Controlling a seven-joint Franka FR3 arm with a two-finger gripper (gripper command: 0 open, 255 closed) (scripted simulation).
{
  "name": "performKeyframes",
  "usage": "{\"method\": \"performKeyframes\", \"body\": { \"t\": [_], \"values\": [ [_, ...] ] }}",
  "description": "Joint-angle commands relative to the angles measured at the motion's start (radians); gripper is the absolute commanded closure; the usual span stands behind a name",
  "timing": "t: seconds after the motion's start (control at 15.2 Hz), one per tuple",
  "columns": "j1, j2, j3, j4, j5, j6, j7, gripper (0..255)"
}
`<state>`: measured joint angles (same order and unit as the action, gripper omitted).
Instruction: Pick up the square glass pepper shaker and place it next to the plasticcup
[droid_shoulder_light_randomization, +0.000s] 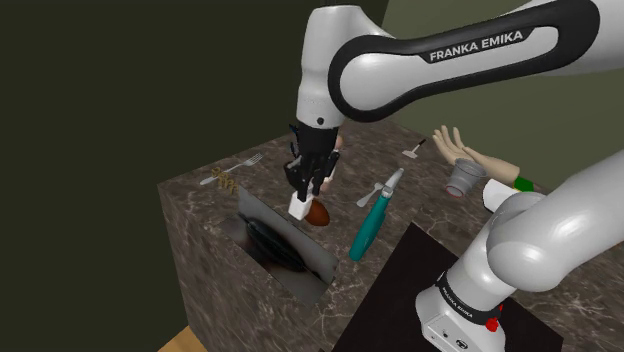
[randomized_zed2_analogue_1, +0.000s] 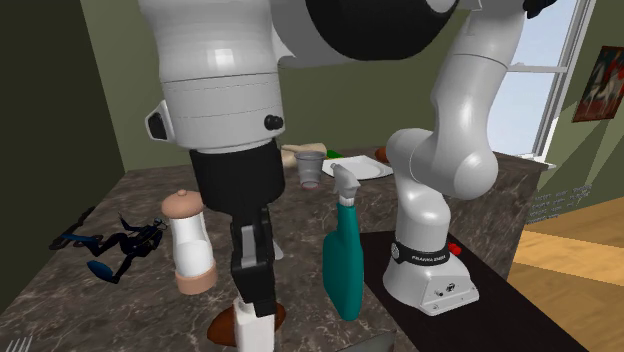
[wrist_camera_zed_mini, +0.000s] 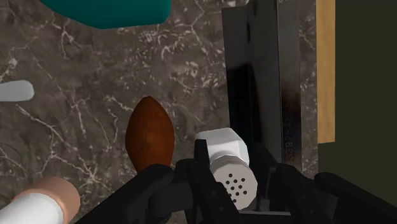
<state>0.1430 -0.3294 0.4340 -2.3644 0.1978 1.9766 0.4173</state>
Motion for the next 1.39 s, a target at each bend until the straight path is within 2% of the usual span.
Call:
{"method": "performKeyframes", "body": {
  "t": [0.0, 1.32],
  "values": [
    [-0.001, -0.006, -0.005, 0.022, -0.002, -0.029, -0.001, 255],
    [-0.009, -0.048, -0.039, 0.256, -0.014, -0.303, 0.006, 255]
  ]
}}
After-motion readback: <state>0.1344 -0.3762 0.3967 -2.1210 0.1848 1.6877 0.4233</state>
